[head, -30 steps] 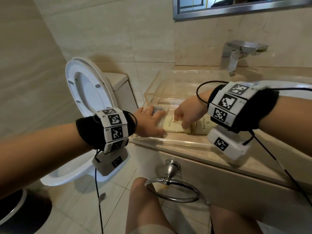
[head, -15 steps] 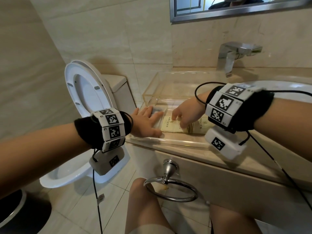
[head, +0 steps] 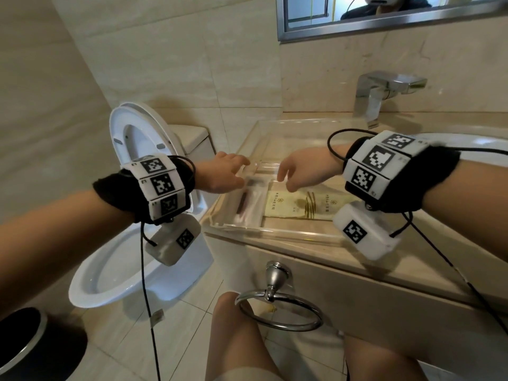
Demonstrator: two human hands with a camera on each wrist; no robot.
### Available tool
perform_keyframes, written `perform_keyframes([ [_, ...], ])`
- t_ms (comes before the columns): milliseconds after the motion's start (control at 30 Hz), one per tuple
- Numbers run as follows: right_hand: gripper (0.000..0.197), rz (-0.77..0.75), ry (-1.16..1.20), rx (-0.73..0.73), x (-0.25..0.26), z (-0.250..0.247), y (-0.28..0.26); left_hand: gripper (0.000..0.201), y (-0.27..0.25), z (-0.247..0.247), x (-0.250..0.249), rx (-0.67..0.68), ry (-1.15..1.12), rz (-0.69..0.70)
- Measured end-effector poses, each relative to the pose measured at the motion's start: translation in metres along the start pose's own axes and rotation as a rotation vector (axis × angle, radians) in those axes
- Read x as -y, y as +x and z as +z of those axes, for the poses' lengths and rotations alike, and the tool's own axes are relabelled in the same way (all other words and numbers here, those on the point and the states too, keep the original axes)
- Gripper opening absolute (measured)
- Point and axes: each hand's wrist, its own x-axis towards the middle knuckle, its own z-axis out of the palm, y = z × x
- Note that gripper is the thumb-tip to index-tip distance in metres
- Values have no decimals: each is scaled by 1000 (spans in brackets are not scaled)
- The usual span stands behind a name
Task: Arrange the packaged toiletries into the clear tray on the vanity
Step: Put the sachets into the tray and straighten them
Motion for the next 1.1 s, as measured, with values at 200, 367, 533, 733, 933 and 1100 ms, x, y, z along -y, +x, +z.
perform_keyframes([
  [200, 20, 152, 442, 102, 15, 7, 21, 38, -3, -1, 10, -3, 15, 15],
  [367, 17, 261, 596, 141, 23, 13, 32, 38, 1, 13, 18, -25, 63, 48],
  [533, 16, 299, 635, 162, 26, 16, 36, 35, 10, 21, 24, -77, 96, 76],
  [733, 15, 312, 667, 164, 27, 18, 37, 25, 15, 20, 25, -135, 26, 88],
  [933, 16, 298, 651, 149, 24, 18, 37, 16, 12, 10, 22, -170, -195, 90],
  [1100, 12, 259, 638, 151, 20, 17, 33, 5, 12, 4, 19, -222, -356, 58],
])
